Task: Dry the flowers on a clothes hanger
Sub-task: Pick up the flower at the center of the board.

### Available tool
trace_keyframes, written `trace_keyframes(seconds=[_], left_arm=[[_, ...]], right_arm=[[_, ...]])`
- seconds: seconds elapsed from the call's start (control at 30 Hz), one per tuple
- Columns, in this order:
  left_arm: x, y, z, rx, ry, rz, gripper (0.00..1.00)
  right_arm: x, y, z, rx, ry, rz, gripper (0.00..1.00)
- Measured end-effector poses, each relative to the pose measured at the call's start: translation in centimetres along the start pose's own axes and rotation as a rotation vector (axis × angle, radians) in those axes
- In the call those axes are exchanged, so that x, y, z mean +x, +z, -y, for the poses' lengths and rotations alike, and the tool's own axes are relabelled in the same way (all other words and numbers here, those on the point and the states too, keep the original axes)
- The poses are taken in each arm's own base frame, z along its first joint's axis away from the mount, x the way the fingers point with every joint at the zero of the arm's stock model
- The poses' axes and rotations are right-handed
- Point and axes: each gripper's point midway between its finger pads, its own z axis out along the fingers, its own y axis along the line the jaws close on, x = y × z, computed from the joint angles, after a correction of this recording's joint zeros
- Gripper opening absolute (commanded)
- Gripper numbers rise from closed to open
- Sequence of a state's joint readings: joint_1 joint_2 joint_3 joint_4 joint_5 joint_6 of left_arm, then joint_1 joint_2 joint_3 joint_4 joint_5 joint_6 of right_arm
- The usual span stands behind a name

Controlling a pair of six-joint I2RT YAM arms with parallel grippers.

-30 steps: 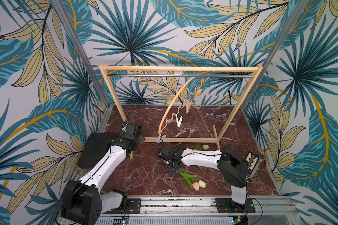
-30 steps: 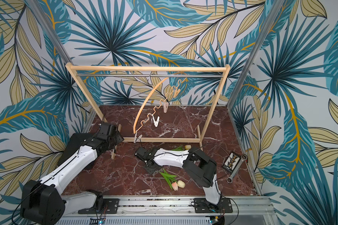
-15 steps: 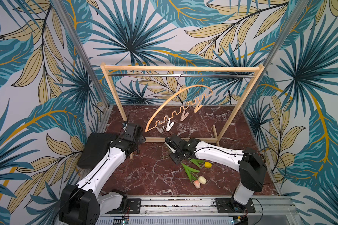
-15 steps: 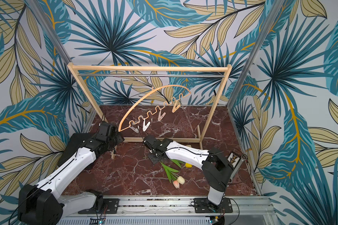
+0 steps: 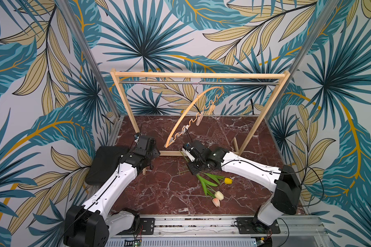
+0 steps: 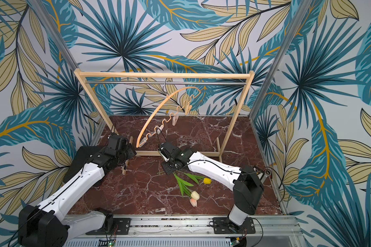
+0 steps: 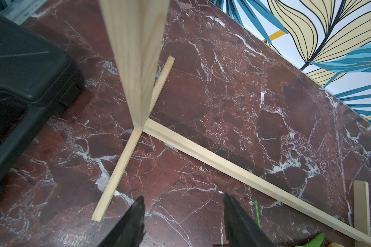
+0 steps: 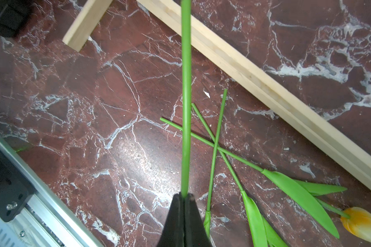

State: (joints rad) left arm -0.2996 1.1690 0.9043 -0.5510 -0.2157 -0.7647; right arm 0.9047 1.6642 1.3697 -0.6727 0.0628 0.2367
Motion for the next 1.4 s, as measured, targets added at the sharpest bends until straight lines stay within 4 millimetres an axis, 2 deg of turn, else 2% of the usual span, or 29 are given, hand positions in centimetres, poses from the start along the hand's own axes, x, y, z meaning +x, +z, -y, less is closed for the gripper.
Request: trace_keyframes(seconds=[0.13,0.23,0.3,0.5,0.7,0.87,0.97,1.13,1.23,1.4], left_arm=[[-0.2,-0.8,0.4,0.031,-0.007,0.009,0.59],[-0.2,-1.6,1.1,0.084,-0.024,0.009,0.58],[0.0,-2.3,1.5,0.133,-0.048,0.010,0.57],[1.1,-4.8,2.6,0.311,-0.127,0.013,0.57],[-0.4,-8.0,4.6,0.462,-0.112,0.074,0.57],[-1.5,-10.8,7.0,0.613,-0.050,0.124,0.57],[-2.4,-13.0,8.8,0.723,-0.008,0.157,0.57],[-4.7,-18.4,12.8,0.935,0.081,0.211,0.56],[-6.2,-21.9,14.5,1.035,0.129,0.256,0.56],[-7.8,-26.8,16.6,1.173,0.195,0.304,0.57]], right_arm=[[1.8,-0.2,0.5,0.005,0.034,-0.008,0.00],[3.5,-1.3,1.1,0.003,0.079,0.005,0.00],[3.8,-2.6,1.3,-0.008,0.112,0.037,0.00],[1.0,-8.3,1.3,-0.057,0.174,0.232,0.00],[-1.2,-13.5,2.0,-0.098,0.227,0.392,0.00],[-3.7,-17.3,1.5,-0.151,0.240,0.499,0.00],[-5.6,-20.4,0.8,-0.197,0.236,0.569,0.00],[-9.1,-26.3,-1.5,-0.338,0.194,0.677,0.00],[-9.9,-27.5,-2.7,-0.400,0.169,0.688,0.00],[-9.7,-27.0,-3.9,-0.455,0.144,0.652,0.00]])
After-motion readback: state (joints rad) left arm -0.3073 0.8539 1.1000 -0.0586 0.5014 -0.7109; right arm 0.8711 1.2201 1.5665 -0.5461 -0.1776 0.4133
